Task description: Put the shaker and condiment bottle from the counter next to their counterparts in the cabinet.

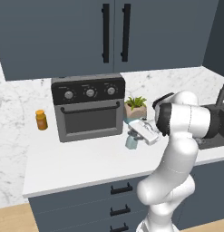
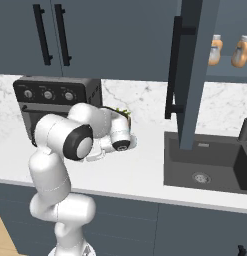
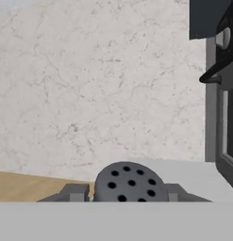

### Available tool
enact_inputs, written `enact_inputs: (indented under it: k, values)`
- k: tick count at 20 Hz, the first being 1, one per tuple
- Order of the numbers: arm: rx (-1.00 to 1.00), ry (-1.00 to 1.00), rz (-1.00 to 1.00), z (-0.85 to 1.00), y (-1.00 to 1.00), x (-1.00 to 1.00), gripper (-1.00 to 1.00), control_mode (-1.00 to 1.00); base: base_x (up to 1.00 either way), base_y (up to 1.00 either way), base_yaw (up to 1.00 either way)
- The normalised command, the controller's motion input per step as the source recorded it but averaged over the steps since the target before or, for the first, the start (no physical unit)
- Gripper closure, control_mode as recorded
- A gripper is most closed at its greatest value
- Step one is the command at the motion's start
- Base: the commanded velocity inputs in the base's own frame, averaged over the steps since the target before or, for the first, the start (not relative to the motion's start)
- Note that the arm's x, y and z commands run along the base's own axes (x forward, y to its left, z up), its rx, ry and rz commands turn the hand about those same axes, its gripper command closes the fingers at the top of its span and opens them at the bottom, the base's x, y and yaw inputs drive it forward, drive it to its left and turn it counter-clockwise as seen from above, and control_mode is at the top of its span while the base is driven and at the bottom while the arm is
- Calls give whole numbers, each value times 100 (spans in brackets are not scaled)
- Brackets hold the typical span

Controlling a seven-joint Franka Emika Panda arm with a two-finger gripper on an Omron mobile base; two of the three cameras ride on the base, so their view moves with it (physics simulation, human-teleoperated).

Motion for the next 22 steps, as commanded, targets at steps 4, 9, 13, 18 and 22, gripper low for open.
enact_inputs:
  k: [4, 9, 13, 18, 22]
  values:
    - [2, 0, 8, 2, 0, -10, 100, 100, -14, 0, 8]
    - [0, 0, 0, 0, 0, 0, 100, 100, -50, -1, 18]
    - [0, 0, 0, 0, 0, 0, 100, 100, -48, 0, 5]
    - [0, 0, 0, 0, 0, 0, 100, 100, -33, 0, 0]
    - [0, 0, 0, 0, 0, 0, 100, 100, -56, 0, 0]
